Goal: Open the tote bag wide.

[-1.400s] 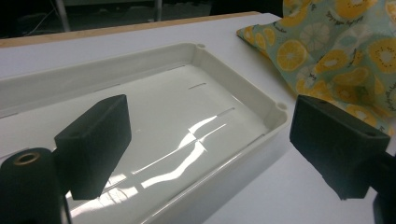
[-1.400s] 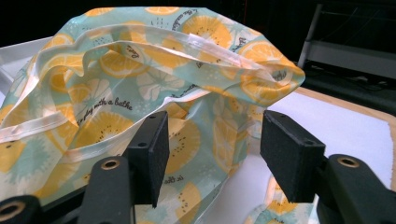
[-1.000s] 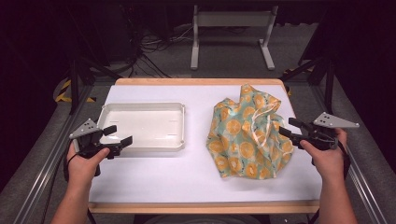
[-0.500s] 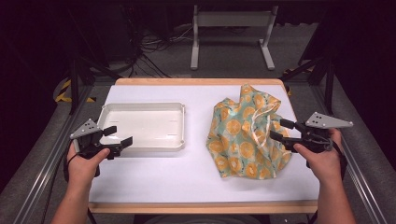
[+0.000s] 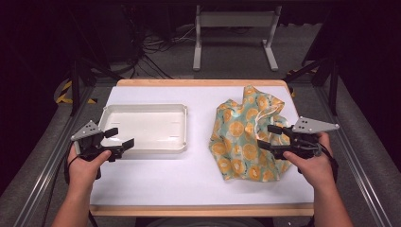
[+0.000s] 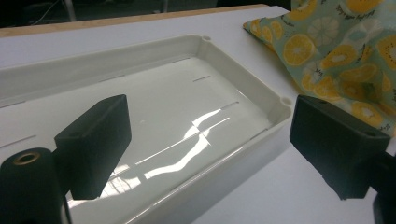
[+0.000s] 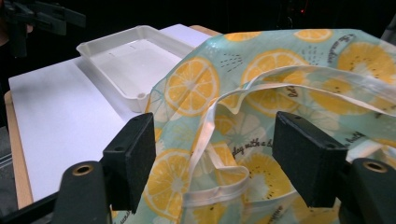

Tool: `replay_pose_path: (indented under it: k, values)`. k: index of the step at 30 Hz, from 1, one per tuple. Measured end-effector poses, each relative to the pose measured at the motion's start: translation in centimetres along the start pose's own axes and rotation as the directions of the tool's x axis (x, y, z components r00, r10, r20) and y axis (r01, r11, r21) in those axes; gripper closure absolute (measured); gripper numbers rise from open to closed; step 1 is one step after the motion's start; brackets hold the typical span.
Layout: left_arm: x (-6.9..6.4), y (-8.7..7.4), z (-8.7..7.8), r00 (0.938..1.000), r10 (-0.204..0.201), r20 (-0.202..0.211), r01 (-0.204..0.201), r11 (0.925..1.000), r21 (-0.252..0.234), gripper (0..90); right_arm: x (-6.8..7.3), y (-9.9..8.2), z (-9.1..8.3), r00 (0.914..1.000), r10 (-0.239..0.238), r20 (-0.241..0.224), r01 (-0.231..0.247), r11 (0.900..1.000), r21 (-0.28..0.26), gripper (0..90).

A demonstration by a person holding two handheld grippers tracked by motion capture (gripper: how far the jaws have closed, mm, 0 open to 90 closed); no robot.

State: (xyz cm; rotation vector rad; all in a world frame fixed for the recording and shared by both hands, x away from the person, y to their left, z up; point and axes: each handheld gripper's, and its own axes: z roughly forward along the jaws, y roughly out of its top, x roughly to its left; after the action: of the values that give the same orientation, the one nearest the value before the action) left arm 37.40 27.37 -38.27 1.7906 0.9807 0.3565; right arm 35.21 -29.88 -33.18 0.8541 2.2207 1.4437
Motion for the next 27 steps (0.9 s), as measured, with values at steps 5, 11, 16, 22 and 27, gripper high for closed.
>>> replay_pose_path:
  k: [5,11,16,22,27]
  values:
    - [0.0,0.0,0.0,1.0000,0.002,-0.001,-0.002,1.0000,-0.001,13.3,0.3,-0.1,0.7,1.0000,-0.007,-0.006,0.007,1.0000,0.003,32.6]
    - [0.0,0.0,0.1,1.0000,0.005,0.000,-0.005,1.0000,0.001,13.3,0.7,-0.3,1.8,0.9999,-0.011,-0.013,0.011,0.9997,0.020,38.1]
    - [0.1,0.0,0.0,1.0000,-0.002,-0.001,0.002,1.0000,0.001,13.3,0.7,-0.6,2.5,0.9999,-0.006,-0.014,0.006,0.9994,0.035,49.3]
    - [0.1,0.0,0.1,1.0000,0.001,0.001,-0.001,1.0000,0.005,13.2,0.5,-0.6,2.3,0.9996,-0.026,-0.003,0.027,0.9985,0.049,70.4]
    - [0.0,0.0,0.1,1.0000,0.002,0.002,-0.002,1.0000,0.007,13.2,0.4,-0.7,2.1,0.9996,-0.027,-0.006,0.028,0.9983,0.051,80.3]
